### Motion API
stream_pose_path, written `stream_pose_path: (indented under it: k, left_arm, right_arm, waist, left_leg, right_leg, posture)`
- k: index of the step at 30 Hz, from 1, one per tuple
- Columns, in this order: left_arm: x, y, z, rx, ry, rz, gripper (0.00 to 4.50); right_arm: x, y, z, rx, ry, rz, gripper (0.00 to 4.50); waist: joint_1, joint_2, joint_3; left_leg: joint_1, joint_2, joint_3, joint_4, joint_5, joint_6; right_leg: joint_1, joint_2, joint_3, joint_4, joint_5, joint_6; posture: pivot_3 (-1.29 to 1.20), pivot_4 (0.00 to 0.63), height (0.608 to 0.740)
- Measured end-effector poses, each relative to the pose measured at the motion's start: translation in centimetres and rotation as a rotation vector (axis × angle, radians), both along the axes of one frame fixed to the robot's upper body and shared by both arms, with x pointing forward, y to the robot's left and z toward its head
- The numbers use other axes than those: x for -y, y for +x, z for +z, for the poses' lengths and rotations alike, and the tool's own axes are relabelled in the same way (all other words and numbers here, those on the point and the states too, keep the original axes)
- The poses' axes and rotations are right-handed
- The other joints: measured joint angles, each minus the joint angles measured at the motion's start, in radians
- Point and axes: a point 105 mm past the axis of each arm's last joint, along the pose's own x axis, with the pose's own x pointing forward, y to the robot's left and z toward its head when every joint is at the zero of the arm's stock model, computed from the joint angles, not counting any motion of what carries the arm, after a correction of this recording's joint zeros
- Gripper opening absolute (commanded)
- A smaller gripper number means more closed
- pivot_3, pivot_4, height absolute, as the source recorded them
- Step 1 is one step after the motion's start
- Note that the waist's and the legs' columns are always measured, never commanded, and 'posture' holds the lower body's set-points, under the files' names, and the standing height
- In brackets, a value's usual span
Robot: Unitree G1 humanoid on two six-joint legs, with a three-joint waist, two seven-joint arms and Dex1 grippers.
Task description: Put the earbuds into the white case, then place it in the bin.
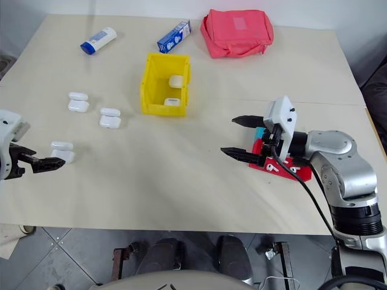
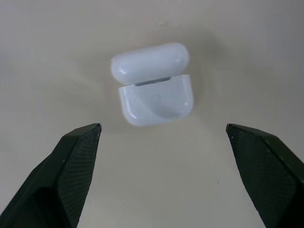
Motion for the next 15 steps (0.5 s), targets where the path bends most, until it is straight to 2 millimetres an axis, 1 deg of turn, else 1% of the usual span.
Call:
stream_pose_path:
  k: [5,9,12,15]
  left_arm:
    - [-0.1,1.1,-0.3,-0.074,0.000,0.039,4.47]
    - [-1.0,2.2,-0.5,-0.115,0.013,0.094,4.47]
    - [-0.6,3.0,-1.2,-0.145,-0.013,0.091,4.47]
    - [-0.4,3.5,-1.2,-0.152,-0.027,0.086,4.47]
  right_arm:
    - [-0.2,-0.5,0.1,0.003,0.016,0.004,4.50]
    - [-0.3,-0.8,0.1,0.006,0.035,0.004,4.50]
    - [-0.4,-0.7,0.2,0.013,0.044,-0.011,4.50]
    - [-0.3,-0.6,0.2,0.017,0.047,-0.024,4.50]
  waist:
    - [0.002,0.000,0.000]
    - [0.003,-0.001,0.000]
    - [0.004,-0.001,0.000]
    - [0.003,-0.001,0.000]
  left_leg:
    - [0.000,0.000,0.000,0.001,0.000,0.000]
    - [0.000,-0.001,0.000,0.001,0.000,0.000]
    - [-0.001,-0.001,0.000,0.002,0.000,0.000]
    - [0.000,-0.001,0.000,0.002,0.000,0.000]
  right_leg:
    - [0.000,0.002,-0.001,0.000,0.000,0.000]
    - [0.000,0.002,-0.001,0.000,0.000,0.000]
    - [0.000,0.002,-0.002,0.001,0.000,0.000]
    - [0.000,0.002,-0.002,0.001,0.000,0.000]
  posture:
    - [0.00,0.150,0.740]
    - [0.00,0.150,0.740]
    - [0.00,0.150,0.740]
    - [0.00,0.150,0.740]
